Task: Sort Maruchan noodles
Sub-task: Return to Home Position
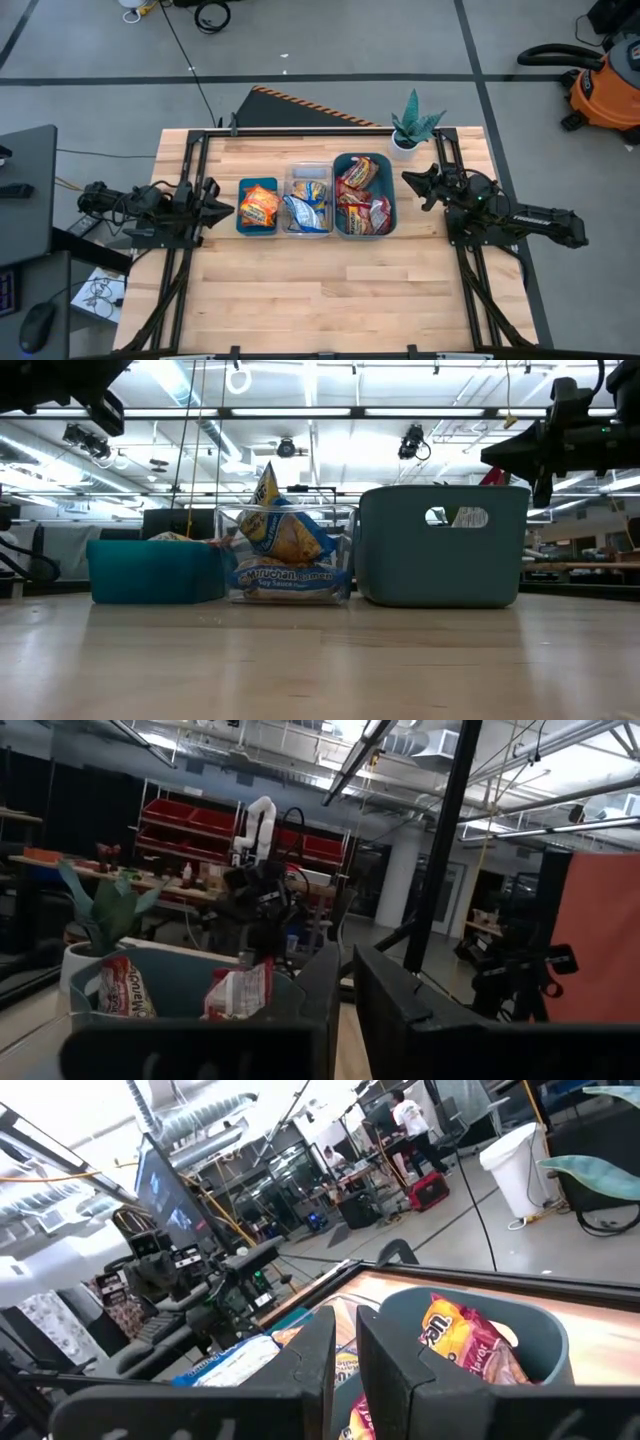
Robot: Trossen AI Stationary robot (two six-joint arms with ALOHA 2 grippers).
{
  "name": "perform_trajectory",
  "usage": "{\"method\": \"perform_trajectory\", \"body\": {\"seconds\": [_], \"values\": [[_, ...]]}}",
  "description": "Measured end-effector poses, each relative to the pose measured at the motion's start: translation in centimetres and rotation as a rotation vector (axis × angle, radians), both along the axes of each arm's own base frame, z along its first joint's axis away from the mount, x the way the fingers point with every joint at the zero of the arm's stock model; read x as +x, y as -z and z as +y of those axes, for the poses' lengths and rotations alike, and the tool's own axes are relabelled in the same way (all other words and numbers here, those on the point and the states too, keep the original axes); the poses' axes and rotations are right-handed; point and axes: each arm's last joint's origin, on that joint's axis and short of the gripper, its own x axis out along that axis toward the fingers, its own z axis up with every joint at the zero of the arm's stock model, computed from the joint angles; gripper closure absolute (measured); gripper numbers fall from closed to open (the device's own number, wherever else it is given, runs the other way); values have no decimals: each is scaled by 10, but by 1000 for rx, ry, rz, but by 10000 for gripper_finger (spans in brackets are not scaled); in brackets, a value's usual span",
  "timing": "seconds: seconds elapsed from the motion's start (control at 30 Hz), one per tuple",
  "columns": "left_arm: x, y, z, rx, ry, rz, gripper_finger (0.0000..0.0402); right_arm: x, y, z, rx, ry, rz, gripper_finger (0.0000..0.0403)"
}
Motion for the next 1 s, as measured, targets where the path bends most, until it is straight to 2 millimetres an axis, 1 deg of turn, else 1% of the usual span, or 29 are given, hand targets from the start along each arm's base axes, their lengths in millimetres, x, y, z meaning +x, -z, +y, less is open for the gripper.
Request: {"method": "perform_trajectory", "body": {"seconds": [1.0], "values": [[0,0,-1,0,16,0,361,0,0,0,0,1,0,353]]}}
